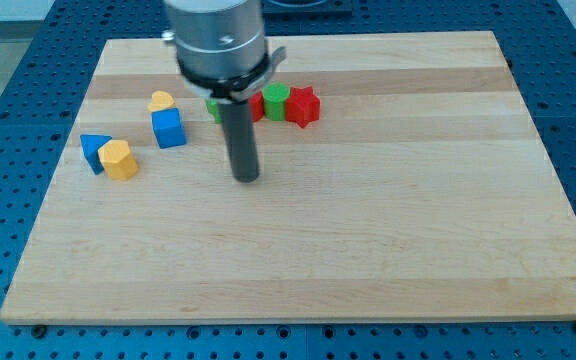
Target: Move the blue cube to the left side of the board
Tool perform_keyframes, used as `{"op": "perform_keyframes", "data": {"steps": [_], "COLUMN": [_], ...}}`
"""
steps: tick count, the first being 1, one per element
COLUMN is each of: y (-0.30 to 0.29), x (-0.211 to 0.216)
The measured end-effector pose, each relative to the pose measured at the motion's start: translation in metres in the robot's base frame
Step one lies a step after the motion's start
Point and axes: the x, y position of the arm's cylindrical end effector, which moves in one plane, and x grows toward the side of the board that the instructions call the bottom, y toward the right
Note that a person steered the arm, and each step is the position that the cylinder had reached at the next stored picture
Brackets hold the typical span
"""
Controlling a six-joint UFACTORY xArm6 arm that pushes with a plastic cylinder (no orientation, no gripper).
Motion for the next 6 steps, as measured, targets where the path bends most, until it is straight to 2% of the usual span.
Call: {"op": "perform_keyframes", "data": {"steps": [1,6], "y": [-0.032,-0.118], "x": [-0.051,-0.051]}}
